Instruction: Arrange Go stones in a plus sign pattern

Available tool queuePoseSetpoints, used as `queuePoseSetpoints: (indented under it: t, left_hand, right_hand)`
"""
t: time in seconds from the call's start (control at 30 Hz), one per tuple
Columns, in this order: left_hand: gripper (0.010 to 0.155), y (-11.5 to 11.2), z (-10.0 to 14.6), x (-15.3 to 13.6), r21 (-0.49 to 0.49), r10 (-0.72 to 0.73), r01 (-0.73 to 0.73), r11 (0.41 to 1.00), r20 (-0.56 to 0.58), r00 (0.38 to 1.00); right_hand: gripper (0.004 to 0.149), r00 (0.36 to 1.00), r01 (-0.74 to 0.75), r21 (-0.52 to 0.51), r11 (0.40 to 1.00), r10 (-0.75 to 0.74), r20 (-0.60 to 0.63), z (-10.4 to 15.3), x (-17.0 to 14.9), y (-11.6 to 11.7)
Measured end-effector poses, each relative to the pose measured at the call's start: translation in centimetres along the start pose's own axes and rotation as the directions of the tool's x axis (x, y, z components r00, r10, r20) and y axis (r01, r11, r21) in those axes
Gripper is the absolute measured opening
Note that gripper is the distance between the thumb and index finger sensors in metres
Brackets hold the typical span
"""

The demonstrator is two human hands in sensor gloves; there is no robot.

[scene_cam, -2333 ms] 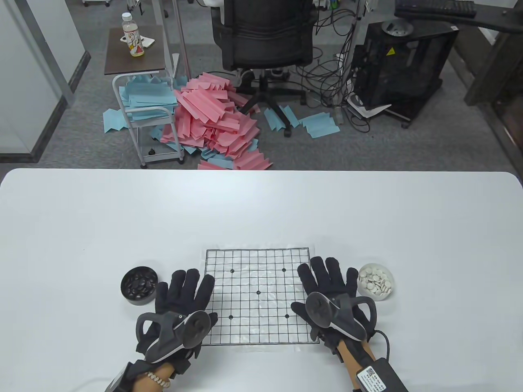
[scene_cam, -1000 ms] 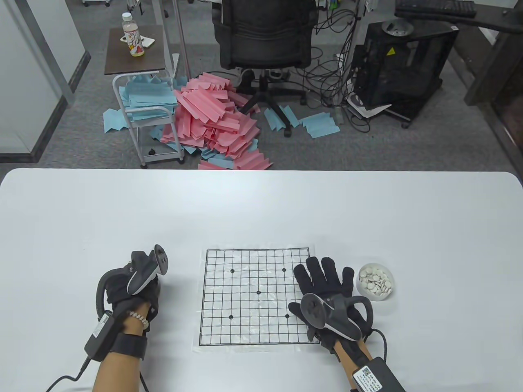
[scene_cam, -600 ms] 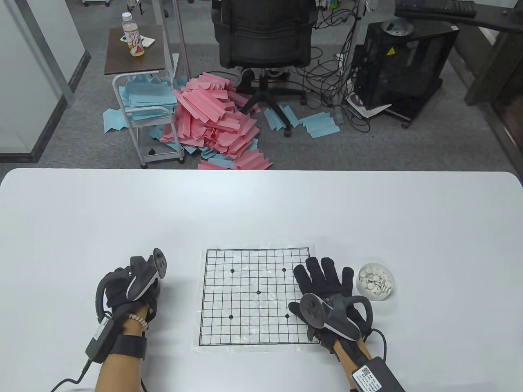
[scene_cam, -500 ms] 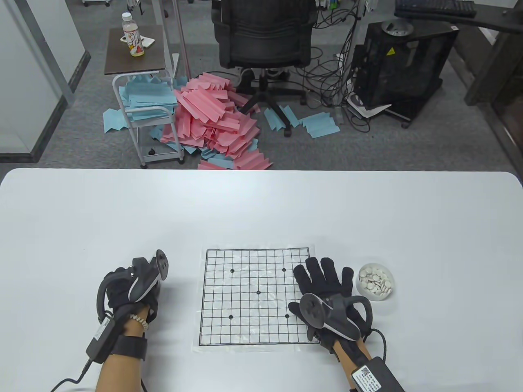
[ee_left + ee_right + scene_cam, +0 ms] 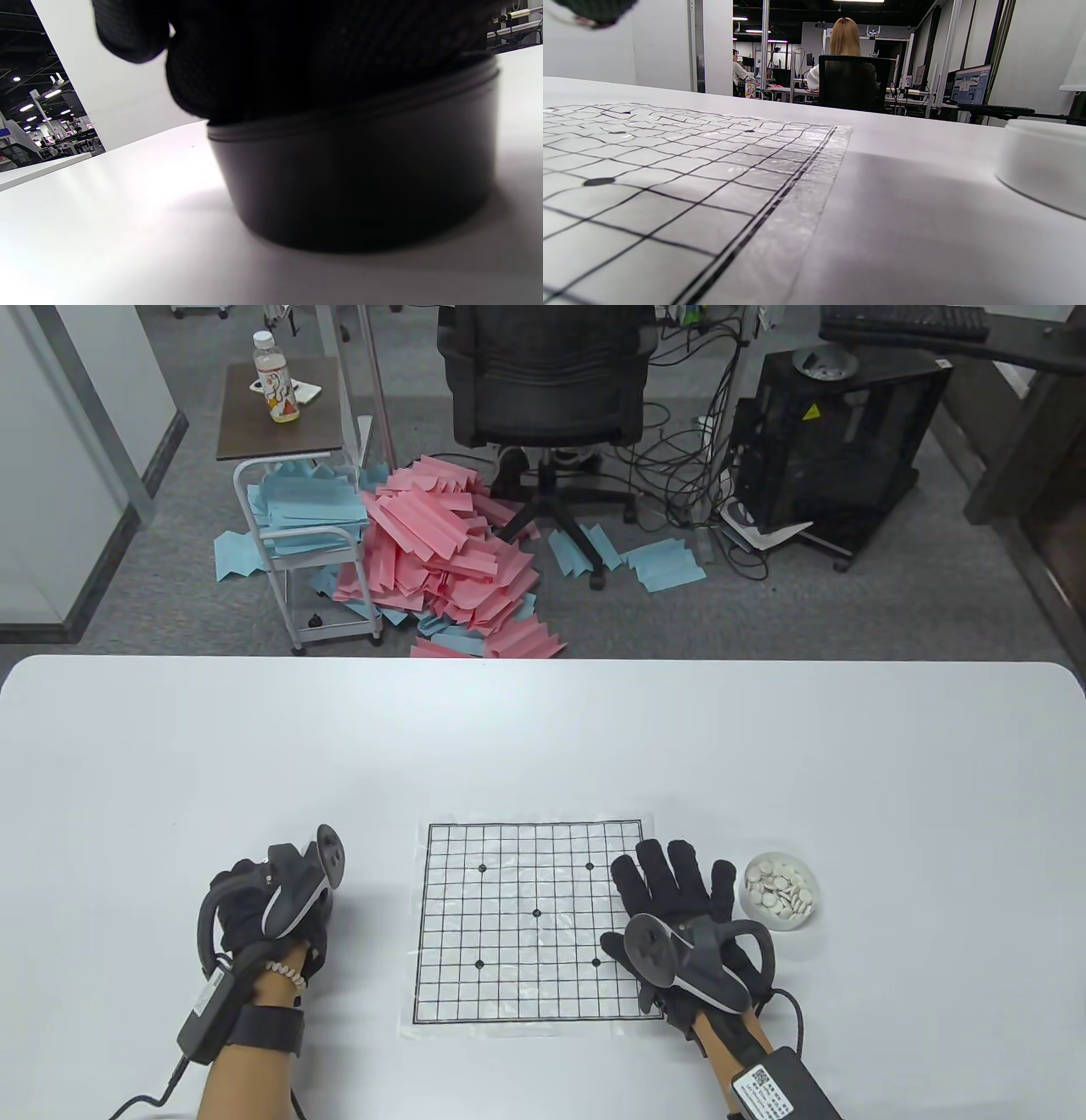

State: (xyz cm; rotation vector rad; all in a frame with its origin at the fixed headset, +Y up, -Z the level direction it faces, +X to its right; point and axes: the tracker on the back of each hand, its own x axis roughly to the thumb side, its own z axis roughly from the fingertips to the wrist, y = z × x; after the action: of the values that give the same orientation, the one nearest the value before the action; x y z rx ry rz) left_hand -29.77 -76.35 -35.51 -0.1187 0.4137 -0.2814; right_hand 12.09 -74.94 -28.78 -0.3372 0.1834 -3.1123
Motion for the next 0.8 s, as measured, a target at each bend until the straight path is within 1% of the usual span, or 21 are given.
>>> queuePoseSetpoints:
  t: [0.13, 0.2, 0.37, 0.57, 0.63, 0.7, 0.8]
  left_hand:
    - [0.039, 0.10, -0.01, -0.37, -0.009, 0.013, -0.013, 1.000, -0.003, 1.000]
    - [0.040, 0.12, 0.05, -0.53, 0.002, 0.020, -0.020, 1.000, -0.010, 1.000]
    - [0.040, 0.23, 0.07, -0.66, 0.002, 0.021, -0.021, 1.000, -0.005, 1.000]
    - [0.043, 0.00, -0.08, -0.40, -0.046, -0.025, 0.024, 0.999, -0.011, 1.000]
    - [0.043, 0.01, -0.03, -0.26, -0.032, -0.033, 0.033, 0.999, -0.007, 0.999]
    - [0.043, 0.09, -0.01, -0.07, -0.050, -0.052, 0.052, 0.997, 0.010, 0.999]
    - [0.043, 0.32, 0.11, 0.09, -0.044, -0.010, 0.011, 0.999, 0.029, 1.000]
  right_hand:
    - [0.084, 1.000, -0.001, 0.000, 1.000, 0.001, 0.000, -0.01, 0.02, 0.00]
    - [0.084, 1.000, -0.002, -0.001, 1.000, 0.002, 0.001, -0.01, 0.05, -0.01]
    - [0.084, 1.000, -0.003, -0.001, 1.000, 0.003, 0.003, -0.02, 0.10, 0.00]
    - [0.084, 1.000, -0.006, 0.000, 1.000, 0.006, 0.006, -0.01, 0.13, 0.00]
    - [0.084, 1.000, -0.005, 0.000, 1.000, 0.005, 0.005, -0.01, 0.12, 0.00]
    - [0.084, 1.000, -0.005, 0.001, 1.000, 0.005, 0.005, -0.01, 0.12, 0.00]
    - [0.084, 1.000, -0.007, 0.001, 1.000, 0.007, 0.006, 0.01, 0.14, 0.01]
